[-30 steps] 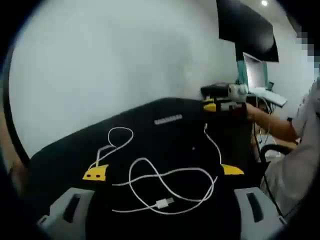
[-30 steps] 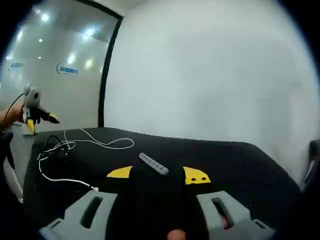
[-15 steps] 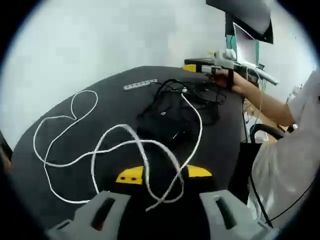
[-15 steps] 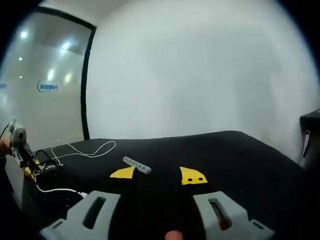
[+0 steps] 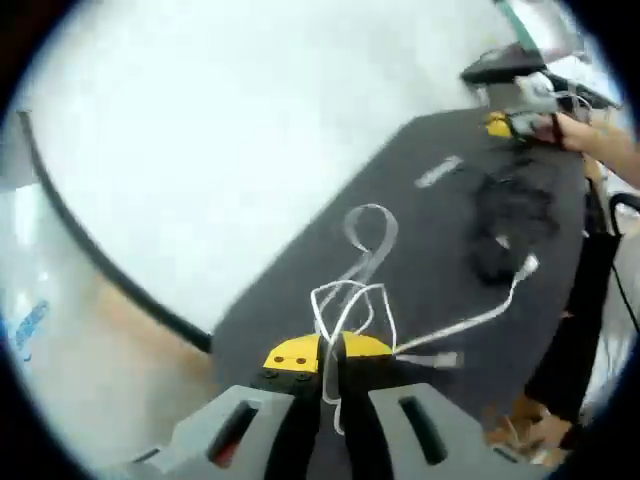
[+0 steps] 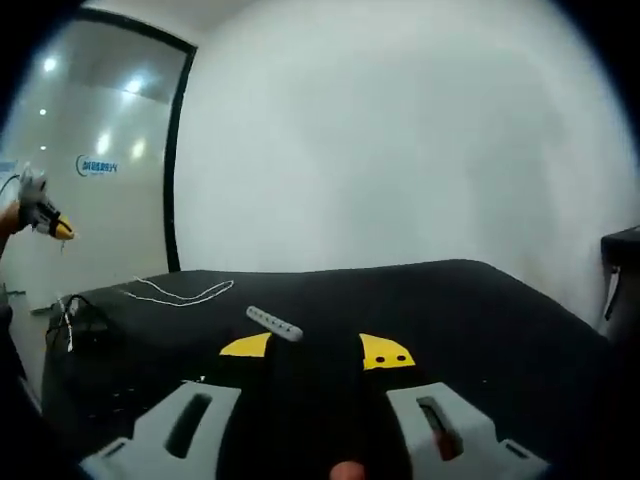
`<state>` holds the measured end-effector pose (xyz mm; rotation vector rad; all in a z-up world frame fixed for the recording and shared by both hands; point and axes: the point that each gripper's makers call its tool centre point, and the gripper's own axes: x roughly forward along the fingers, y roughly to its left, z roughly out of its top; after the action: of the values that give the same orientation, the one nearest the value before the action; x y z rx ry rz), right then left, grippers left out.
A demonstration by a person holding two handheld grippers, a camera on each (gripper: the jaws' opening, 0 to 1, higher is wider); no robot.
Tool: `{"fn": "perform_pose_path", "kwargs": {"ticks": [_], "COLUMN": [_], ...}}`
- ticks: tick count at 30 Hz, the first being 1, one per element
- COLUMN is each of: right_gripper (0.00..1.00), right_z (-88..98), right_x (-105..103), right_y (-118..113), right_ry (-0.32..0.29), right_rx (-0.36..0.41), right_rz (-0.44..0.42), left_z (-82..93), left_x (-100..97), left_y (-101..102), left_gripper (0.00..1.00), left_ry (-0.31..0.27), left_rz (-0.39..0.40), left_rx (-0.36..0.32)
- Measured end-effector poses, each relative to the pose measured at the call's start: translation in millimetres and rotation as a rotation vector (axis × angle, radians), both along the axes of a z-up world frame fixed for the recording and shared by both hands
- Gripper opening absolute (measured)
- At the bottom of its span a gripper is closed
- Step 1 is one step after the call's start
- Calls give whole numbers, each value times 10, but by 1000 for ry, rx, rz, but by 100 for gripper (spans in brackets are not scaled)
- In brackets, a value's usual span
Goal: Grab the wires, straighten them and put them on the rack
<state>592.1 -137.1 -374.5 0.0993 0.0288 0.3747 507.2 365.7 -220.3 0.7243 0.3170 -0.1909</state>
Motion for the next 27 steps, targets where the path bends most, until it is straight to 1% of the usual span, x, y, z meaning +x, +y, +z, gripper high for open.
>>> {"fn": "perform_pose_path", "kwargs": {"ticks": [1, 3, 4, 5, 6, 7, 8, 9, 10, 11, 12, 13, 14, 15, 16, 17, 18, 19, 20, 21, 22, 23, 24, 26, 27], "right_gripper": [29, 29, 29, 29, 29, 29, 29, 29, 29, 29, 29, 29, 30, 30, 30, 30, 30, 29, 29, 29, 29, 29, 29, 29, 29], "right_z": [-8, -24, -29, -38, -49, -59, -60, -52, -53, -60, -66, -70, -76, -86, -84, -67, -52, -44, -39, -45, -62, -67, -52, -29, -5], "right_x": [-1, 9, 12, 13, 30, 35, 35, 37, 45, 50, 49, 49, 38, 37, 38, 33, 51, 67, 116, 154, 192, 207, 185, 155, 140], "right_y": [5, 11, -3, 0, 4, 1, -14, -28, -34, -37, -37, -30, -31, -20, -19, -28, -54, -82, -118, -144, -165, -180, -183, -188, -192], "right_ry": [3, 7, 10, 13, 15, 18, 18, 13, 12, 14, 16, 17, 20, 23, 23, 15, 10, 10, 13, 21, 32, 39, 36, 28, 20], "right_rx": [-4, -12, -15, -20, -27, -33, -38, -42, -45, -50, -54, -56, -63, -71, -74, -73, -70, -62, -49, -34, -25, -15, -4, 11, 24], "right_rz": [1, 2, -1, 1, 1, -2, -10, -18, -21, -23, -22, -19, -17, -14, -17, -23, -31, -39, -44, -46, -46, -48, -51, -58, -60], "left_z": [123, 229, 271, 285, 313, 312, 222, 120, 53, 11, -56, -130, -204, -237, -340, -319, -290, -245, -178, -136, -47, 35, 83, 349, 465], "left_x": [69, 216, 295, 393, 439, 474, 537, 523, 557, 649, 674, 668, 688, 817, 725, 657, 617, 571, 538, 505, 463, 519, 464, 328, 232], "left_y": [65, 309, 496, 754, 912, 1116, 1339, 1435, 1459, 1430, 1334, 1253, 1255, 1414, 1420, 1323, 1223, 1057, 872, 663, 436, 286, 103, -215, -454], "left_gripper": [2, 2, 2, 2, 2, 2, 2, 3, 5, 10, 23, 45, 83, 96, 88, 85, 89, 95, 95, 92, 92, 96, 96, 96, 96], "left_ry": [-67, -125, -148, -136, -147, -177, -163, -148, -174, -221, -247, -253, -265, -286, -257, -293, -310, -334, -364, -370, -407, -422, -429, -548, -576], "left_rz": [24, 115, 179, 262, 311, 376, 426, 450, 442, 406, 353, 297, 308, 357, 390, 378, 352, 321, 270, 212, 148, 80, 36, -56, -125], "left_rx": [-7, 26, 36, 56, 57, 10, -51, -90, -180, -326, -475, -530, -607, -696, -708, -643, -593, -554, -529, -511, -518, -537, -529, -506, -505]}}
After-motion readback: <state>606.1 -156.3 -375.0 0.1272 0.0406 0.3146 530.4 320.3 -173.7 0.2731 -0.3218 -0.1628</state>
